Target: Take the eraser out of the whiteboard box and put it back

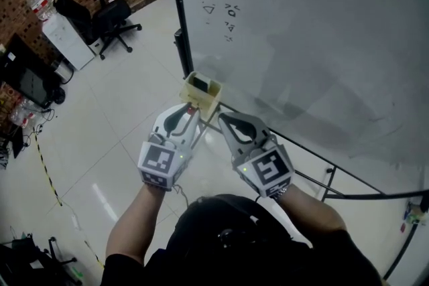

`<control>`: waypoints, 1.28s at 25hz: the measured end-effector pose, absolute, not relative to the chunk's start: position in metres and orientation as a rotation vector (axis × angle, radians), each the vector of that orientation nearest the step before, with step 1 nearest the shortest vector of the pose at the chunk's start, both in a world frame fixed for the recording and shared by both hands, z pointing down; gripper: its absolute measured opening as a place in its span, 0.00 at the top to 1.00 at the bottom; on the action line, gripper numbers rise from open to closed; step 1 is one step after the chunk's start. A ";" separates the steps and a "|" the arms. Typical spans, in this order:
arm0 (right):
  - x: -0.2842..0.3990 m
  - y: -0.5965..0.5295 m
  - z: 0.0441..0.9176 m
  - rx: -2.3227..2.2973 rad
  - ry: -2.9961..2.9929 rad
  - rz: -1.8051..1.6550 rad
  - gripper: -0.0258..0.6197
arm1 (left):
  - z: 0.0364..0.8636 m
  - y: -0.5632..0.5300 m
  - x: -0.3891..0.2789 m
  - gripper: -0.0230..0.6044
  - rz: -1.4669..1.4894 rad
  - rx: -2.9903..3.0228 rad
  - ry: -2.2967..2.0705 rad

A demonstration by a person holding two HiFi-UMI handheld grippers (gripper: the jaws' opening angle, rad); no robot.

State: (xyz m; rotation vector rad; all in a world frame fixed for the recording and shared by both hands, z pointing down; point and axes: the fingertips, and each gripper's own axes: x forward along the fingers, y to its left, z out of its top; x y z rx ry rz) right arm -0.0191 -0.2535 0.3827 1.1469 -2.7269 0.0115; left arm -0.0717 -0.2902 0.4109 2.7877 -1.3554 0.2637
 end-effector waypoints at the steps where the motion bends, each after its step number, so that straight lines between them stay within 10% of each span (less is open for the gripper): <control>1: -0.018 -0.249 0.382 1.141 -2.729 0.009 0.92 | 0.411 -0.286 -0.071 0.89 0.272 2.777 -1.373; 32: -0.043 -0.159 0.409 0.907 -2.653 0.148 0.92 | 0.433 -0.161 -0.073 0.96 0.480 2.471 -1.560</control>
